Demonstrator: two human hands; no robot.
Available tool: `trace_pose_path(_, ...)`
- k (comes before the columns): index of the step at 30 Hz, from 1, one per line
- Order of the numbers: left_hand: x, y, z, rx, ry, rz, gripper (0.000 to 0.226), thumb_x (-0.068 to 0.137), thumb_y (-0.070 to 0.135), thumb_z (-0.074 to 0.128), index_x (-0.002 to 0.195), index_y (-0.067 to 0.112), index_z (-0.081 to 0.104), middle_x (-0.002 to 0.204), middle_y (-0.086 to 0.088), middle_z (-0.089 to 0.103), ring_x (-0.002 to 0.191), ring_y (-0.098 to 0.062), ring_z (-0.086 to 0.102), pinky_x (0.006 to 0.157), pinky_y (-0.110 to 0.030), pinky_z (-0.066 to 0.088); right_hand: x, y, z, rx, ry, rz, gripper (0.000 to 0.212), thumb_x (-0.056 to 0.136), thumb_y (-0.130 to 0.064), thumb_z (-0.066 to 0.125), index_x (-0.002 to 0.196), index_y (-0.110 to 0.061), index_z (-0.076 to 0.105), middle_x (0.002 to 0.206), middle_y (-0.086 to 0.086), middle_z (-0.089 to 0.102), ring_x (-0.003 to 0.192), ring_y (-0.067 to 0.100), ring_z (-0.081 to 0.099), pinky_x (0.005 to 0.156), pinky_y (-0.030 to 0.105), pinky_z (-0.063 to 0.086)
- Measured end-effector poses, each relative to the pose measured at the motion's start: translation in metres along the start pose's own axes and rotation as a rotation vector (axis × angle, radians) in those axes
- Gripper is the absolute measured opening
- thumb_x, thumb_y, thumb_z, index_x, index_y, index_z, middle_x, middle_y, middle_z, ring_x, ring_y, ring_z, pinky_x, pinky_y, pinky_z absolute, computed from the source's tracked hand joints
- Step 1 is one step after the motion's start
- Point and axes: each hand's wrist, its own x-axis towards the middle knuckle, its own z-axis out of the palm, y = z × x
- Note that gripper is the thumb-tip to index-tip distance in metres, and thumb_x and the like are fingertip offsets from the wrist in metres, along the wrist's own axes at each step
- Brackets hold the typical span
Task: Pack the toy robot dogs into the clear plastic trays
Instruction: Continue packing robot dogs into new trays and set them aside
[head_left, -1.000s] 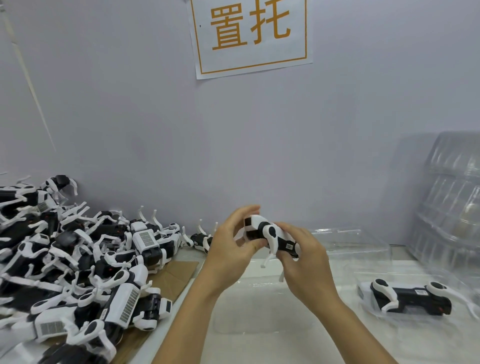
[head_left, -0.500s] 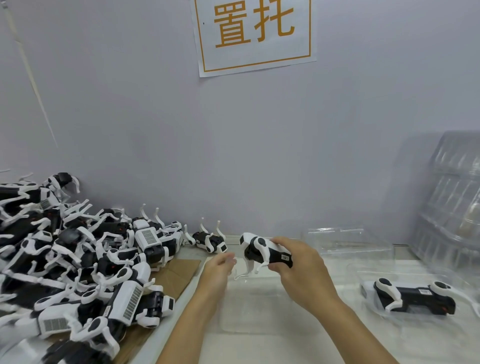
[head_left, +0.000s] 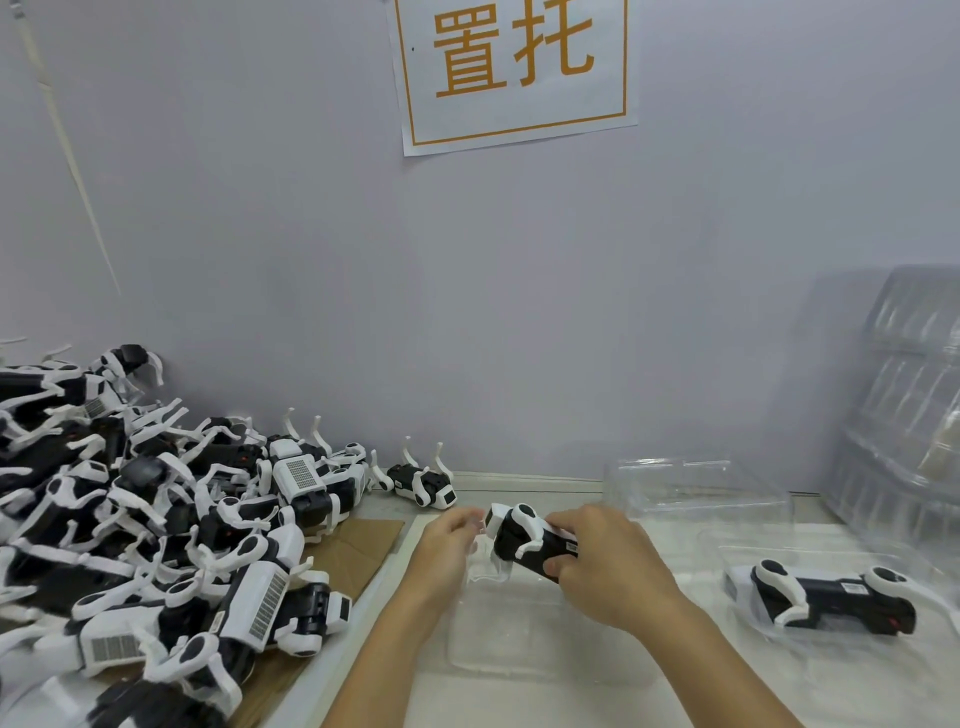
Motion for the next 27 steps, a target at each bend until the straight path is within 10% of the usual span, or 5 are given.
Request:
trace_pose_path(13, 0.003, -0.002, -0.003, 0.022, 0.006, -0.011, 0.022, 0.102, 0.009, 0.046, 0.110, 0.017, 0.066, 0.104, 0.003, 0.068, 0.099, -0.009, 0.062, 0.075, -0.016, 0.045, 0.005, 0.001, -0.013, 0.264, 0.170, -0.095, 0.038, 0.083, -0.002, 0.063, 0.101, -0.034, 0.072, 0.090, -0.013, 0.054, 0.087, 0.010, 0.052, 0.075, 0.025, 0.047)
trace_pose_path(17, 0.001, 0.000, -0.002, 0.015, -0.012, -0.019, 0.024, 0.101, 0.007, 0.047, 0.105, 0.015, 0.069, 0.106, 0.000, 0.069, 0.106, -0.021, 0.062, 0.098, -0.035, 0.047, 0.004, 0.002, -0.011, 0.066, 0.100, -0.125, 0.029, 0.085, -0.006, 0.060, 0.105, -0.024, 0.070, 0.100, -0.010, 0.055, 0.100, 0.016, 0.052, 0.084, 0.032, 0.047)
trace_pose_path(27, 0.000, 0.001, 0.000, -0.008, -0.040, -0.014, 0.019, 0.100, 0.016, 0.050, 0.098, 0.017, 0.069, 0.099, 0.004, 0.069, 0.099, -0.015, 0.063, 0.087, -0.028, 0.047, 0.000, -0.001, 0.002, -0.058, -0.001, -0.042, 0.017, 0.083, -0.011, 0.055, 0.093, -0.020, 0.067, 0.098, -0.003, 0.055, 0.096, 0.023, 0.052, 0.081, 0.036, 0.048)
